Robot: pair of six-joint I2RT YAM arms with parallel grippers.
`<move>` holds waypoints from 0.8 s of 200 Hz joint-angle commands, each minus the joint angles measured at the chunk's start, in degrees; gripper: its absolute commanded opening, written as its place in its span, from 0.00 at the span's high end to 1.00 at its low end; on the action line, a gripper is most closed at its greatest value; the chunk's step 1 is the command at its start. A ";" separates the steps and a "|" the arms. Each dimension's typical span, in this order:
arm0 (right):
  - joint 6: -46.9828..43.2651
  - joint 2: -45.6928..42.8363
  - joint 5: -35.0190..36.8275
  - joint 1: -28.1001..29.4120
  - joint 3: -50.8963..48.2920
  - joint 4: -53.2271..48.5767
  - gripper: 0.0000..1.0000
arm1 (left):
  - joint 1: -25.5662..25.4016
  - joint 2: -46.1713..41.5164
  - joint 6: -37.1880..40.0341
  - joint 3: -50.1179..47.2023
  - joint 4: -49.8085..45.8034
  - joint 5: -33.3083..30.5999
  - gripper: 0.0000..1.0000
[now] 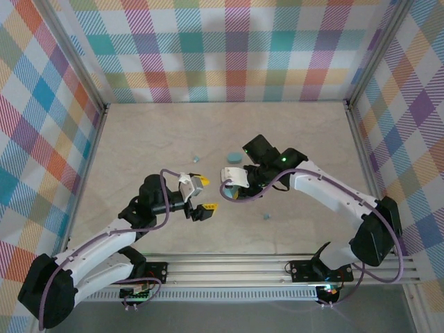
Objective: Insert the wireless bluetooth earbuds into the charging case
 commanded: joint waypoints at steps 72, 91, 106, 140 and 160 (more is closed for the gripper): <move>6.92 -3.78 -1.84 -0.29 3.60 -3.20 0.64 | -3.47 7.75 3.57 7.79 3.53 5.36 0.29; 7.37 -3.77 -1.02 -0.28 3.78 -3.14 0.64 | -4.48 9.32 1.73 7.75 5.41 3.86 0.28; 7.31 -3.77 -0.82 -0.31 3.93 -3.13 0.64 | -5.08 10.44 0.34 7.57 7.31 2.78 0.28; 6.94 -3.69 -0.55 -0.28 3.89 -2.94 0.65 | -5.48 12.19 -1.60 7.91 9.63 2.38 0.28; 6.85 -3.77 -0.55 -0.30 3.88 -2.85 0.65 | -5.48 13.00 -1.88 8.53 9.66 2.29 0.29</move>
